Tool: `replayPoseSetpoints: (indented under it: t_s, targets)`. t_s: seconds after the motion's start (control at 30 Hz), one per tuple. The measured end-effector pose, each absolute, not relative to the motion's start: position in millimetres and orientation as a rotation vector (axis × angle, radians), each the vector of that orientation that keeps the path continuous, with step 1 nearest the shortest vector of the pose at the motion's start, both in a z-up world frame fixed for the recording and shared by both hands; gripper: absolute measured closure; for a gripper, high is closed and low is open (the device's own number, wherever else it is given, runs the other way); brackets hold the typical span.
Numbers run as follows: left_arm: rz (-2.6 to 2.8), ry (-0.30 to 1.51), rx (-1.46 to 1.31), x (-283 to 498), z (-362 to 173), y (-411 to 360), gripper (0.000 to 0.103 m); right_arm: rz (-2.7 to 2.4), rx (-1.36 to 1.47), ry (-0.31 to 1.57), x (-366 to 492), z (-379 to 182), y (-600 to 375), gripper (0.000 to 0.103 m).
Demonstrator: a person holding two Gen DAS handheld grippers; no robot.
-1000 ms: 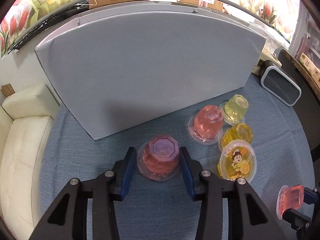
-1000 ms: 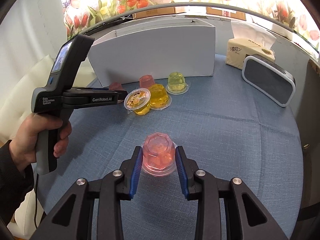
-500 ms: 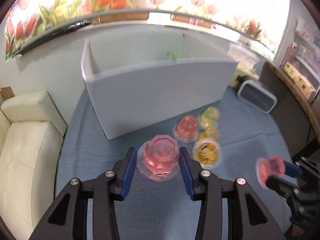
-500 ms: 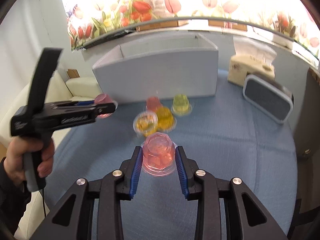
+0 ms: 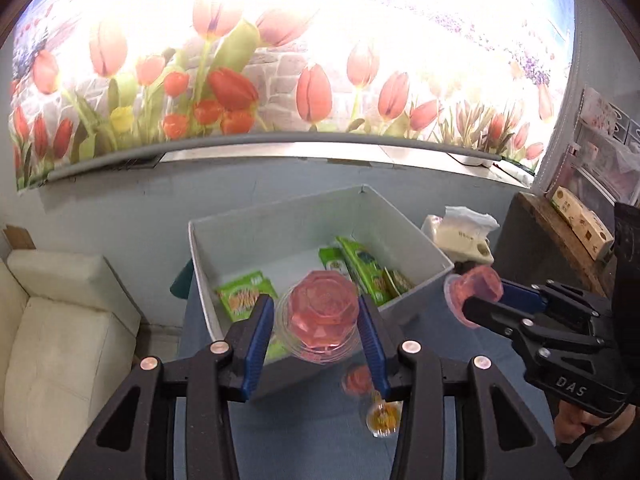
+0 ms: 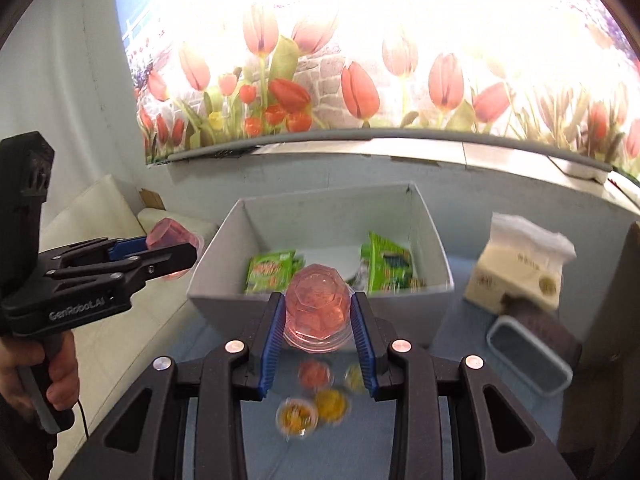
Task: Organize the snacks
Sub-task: 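Carry both pink jelly cups into the white box and open both grippers, then grasp the orange jelly cup with cartoon lid using the right gripper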
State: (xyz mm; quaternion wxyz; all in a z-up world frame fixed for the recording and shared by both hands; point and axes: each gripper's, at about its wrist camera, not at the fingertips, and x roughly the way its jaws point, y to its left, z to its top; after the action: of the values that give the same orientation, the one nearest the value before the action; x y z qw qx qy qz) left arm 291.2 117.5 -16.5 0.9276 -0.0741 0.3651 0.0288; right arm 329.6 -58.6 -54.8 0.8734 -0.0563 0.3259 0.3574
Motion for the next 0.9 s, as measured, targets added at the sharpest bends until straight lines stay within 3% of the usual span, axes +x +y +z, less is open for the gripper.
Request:
replayPoseSetpoints:
  t_s: [0.17, 0.47, 0.5, 0.53, 0.57, 0.6, 0.9]
  targets:
    - [0.078, 0.756, -0.166, 331, -17, 136, 0.056, 0.735, -0.105, 0.727, 383, -52, -32, 0.067]
    - [0.098, 0.868, -0.176, 380, -82, 155, 0.055, 0.682, -0.051, 0.870, 452, -86, -19, 0.065]
    - [0.092, 0.872, -0.188, 381, -85, 157, 0.050, 0.683, -0.047, 0.879, 454, -87, -19, 0.058]
    - [0.088, 0.862, -0.196, 380, -86, 158, 0.025, 0.677, -0.049, 0.867, 455, -88, -20, 0.049]
    - [0.088, 0.853, -0.196, 378, -87, 159, 0.008, 0.670, -0.049, 0.848, 454, -87, -21, 0.031]
    - [0.092, 0.834, -0.200, 375, -86, 161, 0.000, 0.664, -0.035, 0.830, 453, -86, -25, 0.027]
    - [0.073, 0.817, -0.189, 345, -79, 156, 0.000, 0.663, -0.004, 0.732, 412, -70, -50, 0.027]
